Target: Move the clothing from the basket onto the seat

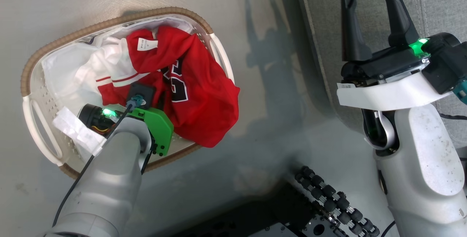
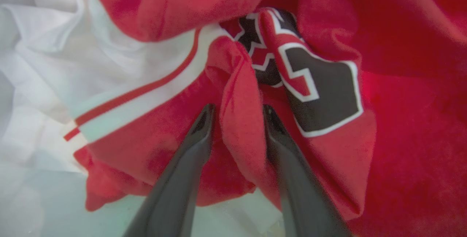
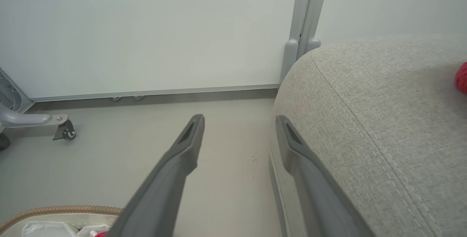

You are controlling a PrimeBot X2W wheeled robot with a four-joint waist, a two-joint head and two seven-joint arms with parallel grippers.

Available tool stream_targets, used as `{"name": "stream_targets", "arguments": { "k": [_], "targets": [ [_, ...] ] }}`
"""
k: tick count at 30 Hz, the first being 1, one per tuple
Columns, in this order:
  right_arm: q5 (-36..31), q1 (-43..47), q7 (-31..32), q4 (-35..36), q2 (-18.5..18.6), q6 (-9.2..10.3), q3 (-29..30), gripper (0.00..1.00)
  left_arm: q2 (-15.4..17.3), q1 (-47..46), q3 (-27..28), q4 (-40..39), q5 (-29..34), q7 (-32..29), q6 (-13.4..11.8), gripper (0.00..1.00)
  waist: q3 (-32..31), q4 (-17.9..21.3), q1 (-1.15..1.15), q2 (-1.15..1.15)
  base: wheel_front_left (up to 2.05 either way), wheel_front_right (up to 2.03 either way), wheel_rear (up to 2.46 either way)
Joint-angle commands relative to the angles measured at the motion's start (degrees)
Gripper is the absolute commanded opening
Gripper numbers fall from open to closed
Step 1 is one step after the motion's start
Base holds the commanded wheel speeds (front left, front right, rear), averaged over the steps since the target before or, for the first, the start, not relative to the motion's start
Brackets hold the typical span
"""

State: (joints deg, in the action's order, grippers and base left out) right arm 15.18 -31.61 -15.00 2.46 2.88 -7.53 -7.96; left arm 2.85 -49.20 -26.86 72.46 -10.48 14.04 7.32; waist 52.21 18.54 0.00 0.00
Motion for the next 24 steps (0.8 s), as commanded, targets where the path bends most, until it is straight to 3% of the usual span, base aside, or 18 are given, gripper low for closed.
{"name": "stream_targets", "arguments": {
  "k": [1, 11, 19, 24],
  "targets": [
    [0.44, 0.5, -0.27, 0.12, 0.12, 0.08, 0.25, 1.0, 0.17, -1.36, -0.31, 0.23, -0.46, -0.05, 0.23, 0.0, 0.02, 0.05, 0.0, 0.0, 0.0, 0.0, 0.0],
    [2.29, -1.36, -0.27, -0.87, 0.13, 0.08, -0.5, 1.0, 1.51, -0.36, -0.19, 0.53, -1.93, 0.97, 0.14, 0.0, -1.84, 1.05, 0.0, 0.0, 0.0, 0.0, 0.0],
    [2.69, 0.29, -0.27, -2.53, 0.15, 0.08, -0.96, 1.0, 1.27, 4.21, 0.08, -2.72, -2.81, 1.21, 0.06, 0.0, -8.44, 0.0, 0.0, 0.0, 0.0, 0.0, 0.0],
    [1.64, 2.04, -0.26, -3.74, 0.16, 0.08, -0.95, 1.0, 1.28, 8.25, 0.43, -7.06, -3.04, 1.18, -0.23, 0.0, -13.04, -2.61, 0.0, 0.0, 0.0, 0.0, 0.0]
  ]
}}
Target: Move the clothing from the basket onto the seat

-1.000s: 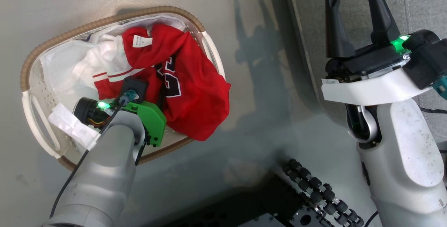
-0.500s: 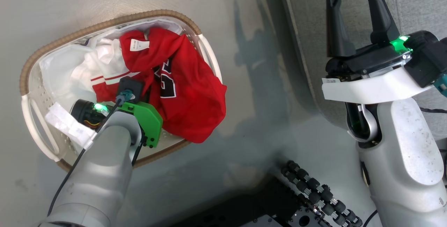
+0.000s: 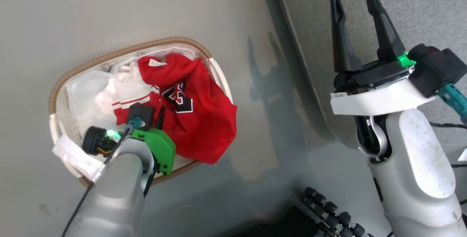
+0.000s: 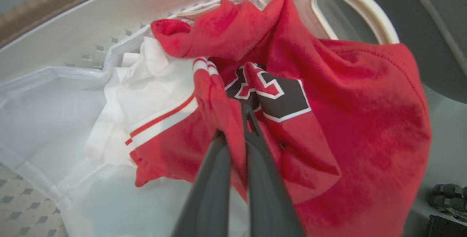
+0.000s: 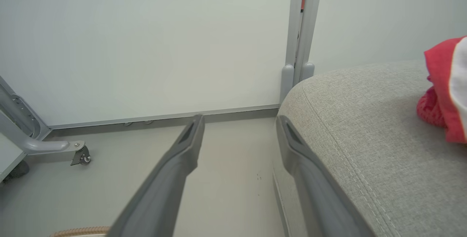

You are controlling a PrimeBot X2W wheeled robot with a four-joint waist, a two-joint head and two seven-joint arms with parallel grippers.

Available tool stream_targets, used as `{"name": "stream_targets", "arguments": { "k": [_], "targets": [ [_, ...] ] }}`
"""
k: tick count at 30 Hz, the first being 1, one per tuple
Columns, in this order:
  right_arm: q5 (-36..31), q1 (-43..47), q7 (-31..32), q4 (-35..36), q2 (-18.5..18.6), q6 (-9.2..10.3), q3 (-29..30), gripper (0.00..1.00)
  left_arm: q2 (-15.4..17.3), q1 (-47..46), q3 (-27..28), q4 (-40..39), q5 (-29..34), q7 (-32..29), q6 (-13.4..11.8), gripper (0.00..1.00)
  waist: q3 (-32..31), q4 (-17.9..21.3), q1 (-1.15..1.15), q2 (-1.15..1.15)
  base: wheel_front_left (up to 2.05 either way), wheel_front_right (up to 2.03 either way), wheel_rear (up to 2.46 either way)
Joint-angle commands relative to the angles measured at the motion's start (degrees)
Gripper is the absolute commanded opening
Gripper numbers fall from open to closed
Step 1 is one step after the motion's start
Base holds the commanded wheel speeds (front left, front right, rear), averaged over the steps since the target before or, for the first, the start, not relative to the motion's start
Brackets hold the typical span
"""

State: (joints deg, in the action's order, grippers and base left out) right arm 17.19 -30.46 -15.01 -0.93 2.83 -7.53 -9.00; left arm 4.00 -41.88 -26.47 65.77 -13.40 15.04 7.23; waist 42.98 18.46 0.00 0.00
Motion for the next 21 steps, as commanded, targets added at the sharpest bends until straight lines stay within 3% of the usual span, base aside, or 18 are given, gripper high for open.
{"name": "stream_targets", "arguments": {
  "k": [1, 21],
  "targets": [
    [-0.69, 1.28, -0.26, -0.68, 0.2, 0.08, 0.15, 1.0, 0.04, 1.72, 0.2, -1.21, -0.23, 0.18, -0.18, 0.0, -4.72, -3.13, 0.0, 0.0, 0.0, 0.0, 0.0],
    [-3.74, 9.73, -0.26, -5.42, 0.25, 0.08, 0.07, 1.0, -0.6, 17.81, 4.81, -22.91, 1.72, 0.19, -0.4, 0.0, -21.23, -12.13, 0.0, 0.0, 0.0, 0.0, 0.0]
  ]
}}
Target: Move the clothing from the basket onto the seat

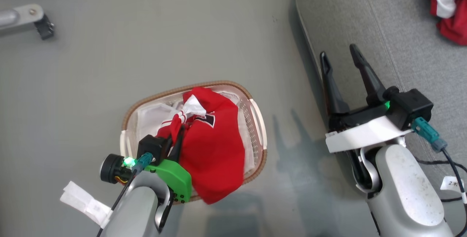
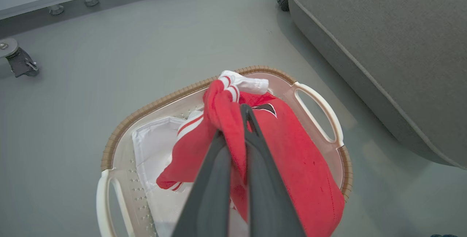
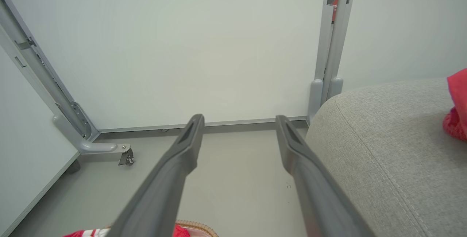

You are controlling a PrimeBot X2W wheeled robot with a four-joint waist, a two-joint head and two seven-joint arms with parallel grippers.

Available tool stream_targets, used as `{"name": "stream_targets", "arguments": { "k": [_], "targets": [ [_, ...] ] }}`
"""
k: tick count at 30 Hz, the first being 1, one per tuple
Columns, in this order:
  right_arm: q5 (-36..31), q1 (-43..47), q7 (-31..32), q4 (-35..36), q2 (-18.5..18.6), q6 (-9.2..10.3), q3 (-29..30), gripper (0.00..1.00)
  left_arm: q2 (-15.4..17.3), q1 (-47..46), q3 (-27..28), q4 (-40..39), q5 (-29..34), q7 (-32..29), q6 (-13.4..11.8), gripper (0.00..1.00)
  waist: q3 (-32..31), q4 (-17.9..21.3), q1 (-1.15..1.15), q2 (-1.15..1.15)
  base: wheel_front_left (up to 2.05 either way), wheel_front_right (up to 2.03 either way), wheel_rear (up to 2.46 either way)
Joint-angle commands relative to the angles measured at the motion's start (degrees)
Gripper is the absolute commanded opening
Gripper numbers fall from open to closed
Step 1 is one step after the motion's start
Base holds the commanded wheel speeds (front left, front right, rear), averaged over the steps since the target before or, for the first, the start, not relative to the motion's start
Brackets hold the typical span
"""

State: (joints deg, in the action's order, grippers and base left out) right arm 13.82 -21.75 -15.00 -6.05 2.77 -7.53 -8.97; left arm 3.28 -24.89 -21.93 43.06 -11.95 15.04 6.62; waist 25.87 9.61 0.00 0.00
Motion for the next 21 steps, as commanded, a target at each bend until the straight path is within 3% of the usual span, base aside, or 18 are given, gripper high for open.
{"name": "stream_targets", "arguments": {
  "k": [1, 21],
  "targets": [
    [-0.35, 1.41, -0.27, -0.42, 0.3, 0.08, 0.04, 1.0, 0.08, 1.42, 0.8, -1.37, 0.34, 0.2, 0.24, 0.0, -4.95, -3.61, 0.0, 0.0, 0.0, 0.0, 0.0],
    [-0.28, 8.48, -0.27, -2.98, 0.28, 0.08, -1.47, 1.0, -0.25, 6.94, 8.06, -17.95, 1.25, 0.2, 0.9, 0.0, -16.01, -6.57, 0.0, 0.0, 0.0, 0.0, 0.0]
  ]
}}
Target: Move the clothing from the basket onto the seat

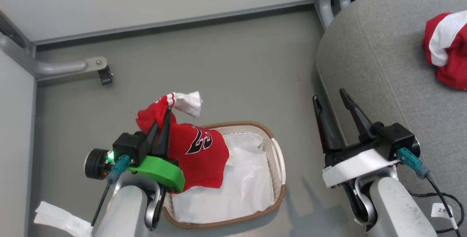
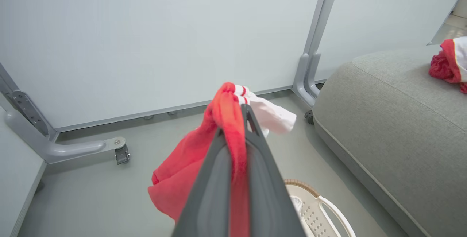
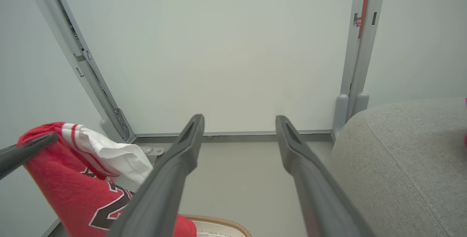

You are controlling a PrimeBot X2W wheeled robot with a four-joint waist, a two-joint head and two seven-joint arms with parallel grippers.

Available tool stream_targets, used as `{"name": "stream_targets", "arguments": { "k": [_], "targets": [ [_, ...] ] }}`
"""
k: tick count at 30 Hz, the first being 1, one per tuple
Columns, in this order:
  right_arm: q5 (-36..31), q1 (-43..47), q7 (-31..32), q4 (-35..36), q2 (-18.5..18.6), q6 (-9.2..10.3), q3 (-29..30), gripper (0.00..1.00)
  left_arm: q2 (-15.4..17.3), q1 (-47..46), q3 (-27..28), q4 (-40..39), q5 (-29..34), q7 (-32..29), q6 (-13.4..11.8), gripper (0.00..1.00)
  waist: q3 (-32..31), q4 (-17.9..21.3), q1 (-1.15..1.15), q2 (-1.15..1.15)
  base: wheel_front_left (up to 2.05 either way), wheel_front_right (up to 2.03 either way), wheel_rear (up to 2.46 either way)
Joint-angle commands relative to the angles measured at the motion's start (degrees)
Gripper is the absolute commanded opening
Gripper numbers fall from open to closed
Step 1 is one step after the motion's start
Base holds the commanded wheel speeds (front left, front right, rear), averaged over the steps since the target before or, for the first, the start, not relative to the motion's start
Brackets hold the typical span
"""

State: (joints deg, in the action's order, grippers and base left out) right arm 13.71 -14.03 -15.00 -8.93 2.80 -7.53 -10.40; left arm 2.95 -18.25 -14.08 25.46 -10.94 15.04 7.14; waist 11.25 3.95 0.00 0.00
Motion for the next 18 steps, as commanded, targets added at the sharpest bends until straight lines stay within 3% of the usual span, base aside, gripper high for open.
{"name": "stream_targets", "arguments": {
  "k": [1, 18],
  "targets": [
    [-0.13, 1.05, -0.27, -0.27, 0.26, 0.08, -0.12, 1.0, 0.08, -0.05, 0.18, -1.32, 0.35, 0.2, 0.42, 0.0, -1.81, -1.03, 0.0, 0.0, 0.0, 0.0, 0.0],
    [0.29, 3.78, -0.27, -0.99, 0.26, 0.08, -1.72, 1.0, 1.93, -8.58, -5.44, -12.53, -2.78, 0.19, 0.41, 0.0, -4.58, -1.63, 0.0, 0.0, 0.0, 0.0, 0.0]
  ]
}}
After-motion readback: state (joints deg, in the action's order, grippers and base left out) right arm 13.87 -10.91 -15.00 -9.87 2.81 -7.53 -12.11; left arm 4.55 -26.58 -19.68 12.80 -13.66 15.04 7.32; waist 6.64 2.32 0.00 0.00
